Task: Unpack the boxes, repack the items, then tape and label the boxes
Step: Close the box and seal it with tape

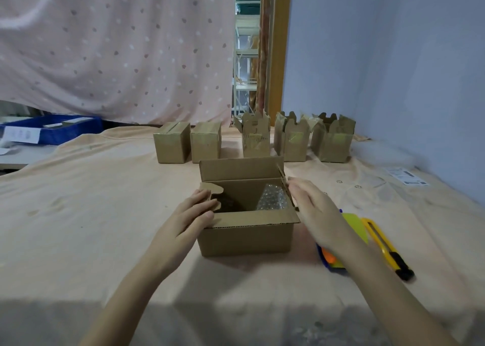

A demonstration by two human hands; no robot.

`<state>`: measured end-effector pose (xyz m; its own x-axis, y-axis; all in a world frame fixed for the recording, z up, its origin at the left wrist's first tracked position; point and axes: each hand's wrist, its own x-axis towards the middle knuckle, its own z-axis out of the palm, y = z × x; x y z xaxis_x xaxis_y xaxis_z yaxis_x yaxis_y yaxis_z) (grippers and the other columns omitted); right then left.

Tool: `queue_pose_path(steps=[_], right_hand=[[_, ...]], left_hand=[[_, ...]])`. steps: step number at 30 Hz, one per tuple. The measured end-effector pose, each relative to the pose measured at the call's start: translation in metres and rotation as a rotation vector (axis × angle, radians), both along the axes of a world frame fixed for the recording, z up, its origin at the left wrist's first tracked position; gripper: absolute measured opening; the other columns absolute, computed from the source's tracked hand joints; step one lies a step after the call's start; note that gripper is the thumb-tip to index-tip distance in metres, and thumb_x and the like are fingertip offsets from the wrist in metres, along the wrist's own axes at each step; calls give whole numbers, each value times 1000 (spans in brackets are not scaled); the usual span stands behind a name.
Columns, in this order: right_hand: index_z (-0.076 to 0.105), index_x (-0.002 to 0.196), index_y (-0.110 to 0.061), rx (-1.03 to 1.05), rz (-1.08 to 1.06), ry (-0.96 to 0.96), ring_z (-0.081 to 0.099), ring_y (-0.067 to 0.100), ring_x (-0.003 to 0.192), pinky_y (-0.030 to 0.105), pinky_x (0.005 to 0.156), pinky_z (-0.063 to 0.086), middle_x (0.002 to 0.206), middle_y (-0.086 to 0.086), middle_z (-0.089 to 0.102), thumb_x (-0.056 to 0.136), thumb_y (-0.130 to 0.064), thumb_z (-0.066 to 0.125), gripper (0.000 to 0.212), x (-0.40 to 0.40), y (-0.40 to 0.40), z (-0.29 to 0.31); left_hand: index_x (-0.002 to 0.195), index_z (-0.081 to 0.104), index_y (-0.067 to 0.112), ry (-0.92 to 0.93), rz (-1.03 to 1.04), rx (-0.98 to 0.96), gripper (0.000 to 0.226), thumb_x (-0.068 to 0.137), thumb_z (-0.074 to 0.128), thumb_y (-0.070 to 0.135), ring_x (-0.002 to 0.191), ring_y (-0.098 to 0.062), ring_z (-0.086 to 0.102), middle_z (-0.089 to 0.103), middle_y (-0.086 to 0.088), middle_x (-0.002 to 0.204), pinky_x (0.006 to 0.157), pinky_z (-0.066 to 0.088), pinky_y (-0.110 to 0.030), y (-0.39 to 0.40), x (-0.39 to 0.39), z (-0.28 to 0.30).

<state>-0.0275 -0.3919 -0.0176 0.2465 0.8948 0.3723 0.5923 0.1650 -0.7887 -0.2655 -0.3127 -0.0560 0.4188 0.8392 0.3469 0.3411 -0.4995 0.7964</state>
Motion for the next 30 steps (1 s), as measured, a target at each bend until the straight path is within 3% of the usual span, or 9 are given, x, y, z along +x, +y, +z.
queue_pose_path(steps=[3,8,11,15,19,21,23,26,30], right_hand=[[48,139,-19,-12,80,-170,30,-3,136,18,112,22,146,-13,40,90,-52,33,61,4,-1,-12],[26,148,-34,-130,133,-354,6,-14,139,21,117,14,152,-28,14,68,-83,31,95,13,-6,-20],[33,146,-33,-105,121,-327,9,-13,139,23,117,16,151,-29,18,73,-82,39,88,14,-5,-23],[52,136,-21,6,69,-250,27,-6,136,27,114,28,142,-24,37,85,-51,50,59,13,2,-28],[70,109,-6,170,49,-260,49,-3,112,15,98,37,115,-31,52,95,-20,56,25,11,7,-28],[71,96,1,195,16,-228,53,0,101,7,87,38,106,-31,55,94,-15,57,21,8,9,-26],[69,84,5,199,-17,-162,58,5,92,8,78,39,95,-20,62,93,-14,58,24,8,8,-23],[64,72,0,187,-40,-58,57,-5,76,7,67,38,80,-4,63,92,-12,61,23,5,-5,-16],[68,80,-2,153,-62,-27,59,-4,79,9,68,41,81,-6,66,89,-10,64,13,1,-28,-19]], left_hand=[[121,56,47,10,-49,-20,58,70,43,70,133,20,16,32,36,142,111,19,-21,1,-6,0],[119,62,41,-23,-78,-17,61,63,65,65,133,19,22,40,34,139,106,21,-16,6,-8,2],[115,66,35,-64,-56,30,48,71,74,54,133,15,26,46,25,138,109,25,-19,8,-3,-1],[106,70,29,-148,7,22,40,71,63,47,130,12,35,54,21,131,105,31,-12,7,5,-4],[97,68,31,-302,91,-33,11,89,60,31,106,-5,59,67,15,103,89,47,-26,5,15,-1],[93,67,32,-313,132,-21,11,93,58,24,97,-8,62,68,11,98,86,49,-30,4,21,4],[94,66,31,-329,156,-36,9,93,58,26,98,-9,63,69,10,99,87,50,-33,0,25,10],[93,66,31,-333,157,-53,8,91,60,28,94,-7,64,70,12,97,80,51,-25,-11,25,17],[88,69,29,-337,166,-39,5,87,65,26,91,-6,64,70,9,91,78,50,-23,-30,20,14]])
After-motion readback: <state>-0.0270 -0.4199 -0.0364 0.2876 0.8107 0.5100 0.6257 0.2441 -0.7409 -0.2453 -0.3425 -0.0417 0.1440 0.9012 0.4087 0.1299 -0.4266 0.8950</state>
